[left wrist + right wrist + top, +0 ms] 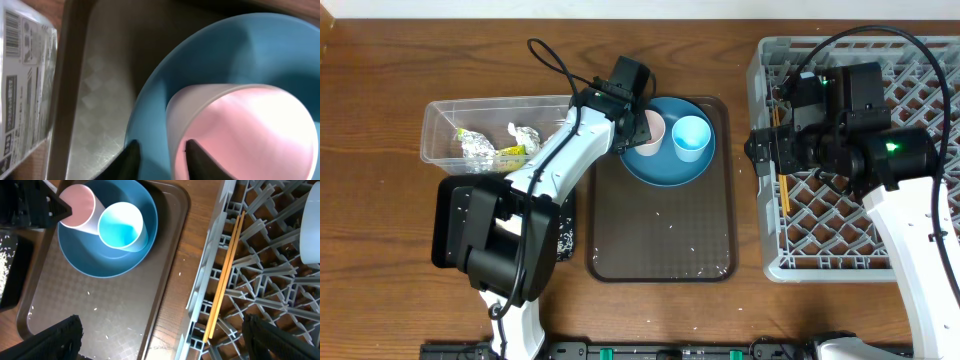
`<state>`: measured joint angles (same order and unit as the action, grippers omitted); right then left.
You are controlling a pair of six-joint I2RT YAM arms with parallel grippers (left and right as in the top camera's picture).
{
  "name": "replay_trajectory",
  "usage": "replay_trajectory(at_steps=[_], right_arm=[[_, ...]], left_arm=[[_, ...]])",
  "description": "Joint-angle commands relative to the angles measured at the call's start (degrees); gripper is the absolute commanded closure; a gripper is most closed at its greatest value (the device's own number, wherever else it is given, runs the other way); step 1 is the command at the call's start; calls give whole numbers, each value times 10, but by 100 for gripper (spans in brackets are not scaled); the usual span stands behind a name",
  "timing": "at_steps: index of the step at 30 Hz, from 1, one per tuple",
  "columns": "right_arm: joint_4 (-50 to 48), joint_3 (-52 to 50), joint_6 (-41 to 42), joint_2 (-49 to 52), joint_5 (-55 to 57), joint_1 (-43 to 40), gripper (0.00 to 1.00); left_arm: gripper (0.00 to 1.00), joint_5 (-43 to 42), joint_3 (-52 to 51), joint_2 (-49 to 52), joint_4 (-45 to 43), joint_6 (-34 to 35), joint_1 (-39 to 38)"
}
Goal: Sort waste into correct bins and load items into the dishwasher rack
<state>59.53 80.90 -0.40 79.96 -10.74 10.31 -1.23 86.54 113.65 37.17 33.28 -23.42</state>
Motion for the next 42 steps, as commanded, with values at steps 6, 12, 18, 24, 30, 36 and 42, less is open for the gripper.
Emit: replay_trajectory(at_steps=[6,12,18,24,30,36,42], right_arm=[[1,3,6,-5,-4,0,1],[1,3,6,-5,-4,0,1],[1,3,6,-5,-4,0,1],[1,3,6,-5,-4,0,1],[1,3,6,-5,-4,0,1],[1,3,6,-5,-4,0,1],[1,3,6,-5,-4,0,1]], left_arm=[[90,2,7,0,0,0,-2],[94,6,7,-6,-1,-7,5],[94,-9,7,-53,1,-7,21],[94,-144,7,-156,3,-7,41],[94,-386,7,-243,42,-23,64],[94,-508,7,-269,106,-87,70],[94,-563,7,-268,139,-109,70]])
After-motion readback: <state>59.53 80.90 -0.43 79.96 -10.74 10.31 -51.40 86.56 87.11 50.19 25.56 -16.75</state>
